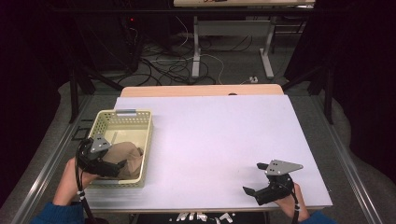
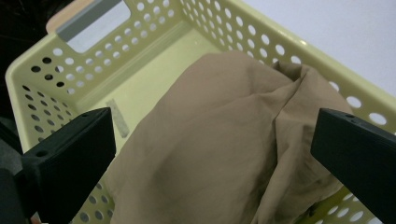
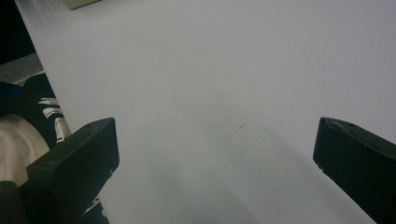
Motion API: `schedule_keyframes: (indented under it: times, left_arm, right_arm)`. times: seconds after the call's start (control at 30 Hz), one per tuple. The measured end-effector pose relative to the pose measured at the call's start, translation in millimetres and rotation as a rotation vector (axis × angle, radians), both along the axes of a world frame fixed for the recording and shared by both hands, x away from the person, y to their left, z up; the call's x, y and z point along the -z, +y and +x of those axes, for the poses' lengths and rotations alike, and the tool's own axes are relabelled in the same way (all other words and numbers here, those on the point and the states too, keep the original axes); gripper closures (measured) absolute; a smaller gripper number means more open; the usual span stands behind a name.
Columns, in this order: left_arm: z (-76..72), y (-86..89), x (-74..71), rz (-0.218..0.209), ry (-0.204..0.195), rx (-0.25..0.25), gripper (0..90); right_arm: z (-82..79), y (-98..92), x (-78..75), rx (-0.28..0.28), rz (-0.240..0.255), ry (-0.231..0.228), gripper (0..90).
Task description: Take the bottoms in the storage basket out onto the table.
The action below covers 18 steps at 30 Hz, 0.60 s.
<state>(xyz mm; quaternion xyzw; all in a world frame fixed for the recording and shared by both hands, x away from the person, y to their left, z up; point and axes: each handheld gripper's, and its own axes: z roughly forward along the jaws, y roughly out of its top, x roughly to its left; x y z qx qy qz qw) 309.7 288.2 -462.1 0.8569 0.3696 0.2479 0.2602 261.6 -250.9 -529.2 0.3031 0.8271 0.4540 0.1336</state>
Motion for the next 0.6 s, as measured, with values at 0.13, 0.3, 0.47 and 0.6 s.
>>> schedule_keyframes:
  times: [0.13,0.3,0.47,0.6]
  left_arm:
    - [1.4,3.0,2.0,0.009,0.023,-0.011,0.0]
    - [4.5,5.9,7.9,0.002,0.079,-0.012,0.0]
    - [8.1,7.6,12.9,0.025,0.132,-0.026,0.0]
    - [11.3,8.2,18.0,0.028,0.165,-0.033,0.0]
  right_arm:
    - [-0.1,0.1,0.0,0.000,0.002,-0.001,0.1]
    - [-0.2,0.2,0.0,0.001,0.008,-0.005,0.1]
    - [-0.2,0.3,0.1,0.000,0.007,-0.005,0.1]
    - [-0.2,0.2,0.0,0.000,0.007,-0.004,0.1]
